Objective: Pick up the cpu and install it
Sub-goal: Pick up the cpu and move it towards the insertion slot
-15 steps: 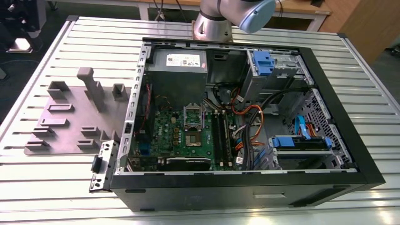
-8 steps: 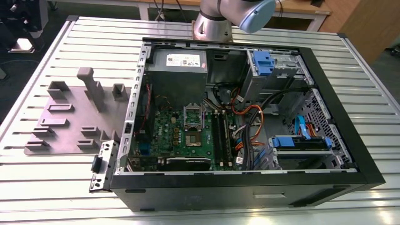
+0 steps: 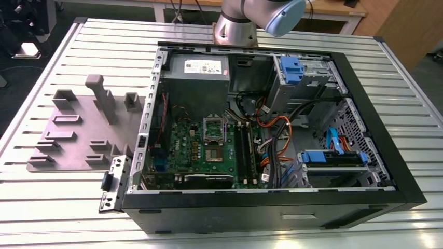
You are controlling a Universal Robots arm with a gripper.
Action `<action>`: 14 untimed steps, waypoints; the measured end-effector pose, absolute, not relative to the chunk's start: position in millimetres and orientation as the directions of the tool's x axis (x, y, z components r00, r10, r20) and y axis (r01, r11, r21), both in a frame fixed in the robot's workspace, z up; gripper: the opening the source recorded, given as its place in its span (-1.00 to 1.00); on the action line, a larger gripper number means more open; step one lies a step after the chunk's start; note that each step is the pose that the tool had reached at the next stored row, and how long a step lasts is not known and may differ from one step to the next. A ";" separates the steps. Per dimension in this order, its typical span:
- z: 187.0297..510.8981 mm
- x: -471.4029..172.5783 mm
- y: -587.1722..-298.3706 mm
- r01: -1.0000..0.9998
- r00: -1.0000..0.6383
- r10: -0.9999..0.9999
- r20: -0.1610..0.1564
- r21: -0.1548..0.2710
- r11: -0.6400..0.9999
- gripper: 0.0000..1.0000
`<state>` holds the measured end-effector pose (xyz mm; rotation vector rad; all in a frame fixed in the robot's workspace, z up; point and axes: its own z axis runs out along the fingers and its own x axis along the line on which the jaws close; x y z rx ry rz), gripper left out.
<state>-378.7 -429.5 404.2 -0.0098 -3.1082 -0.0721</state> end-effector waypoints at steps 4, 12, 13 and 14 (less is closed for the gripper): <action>404.2 -377.0 -429.5 0.007 -0.999 0.006 0.033 0.046 0.999 -0.06; 404.2 -374.1 -429.5 0.007 -0.999 0.006 0.033 0.046 0.999 -0.06; 404.2 -373.8 -429.5 0.007 -0.999 0.005 0.033 0.046 0.999 -0.06; 404.2 -373.4 -429.5 0.007 -0.999 0.005 0.033 0.046 0.999 -0.06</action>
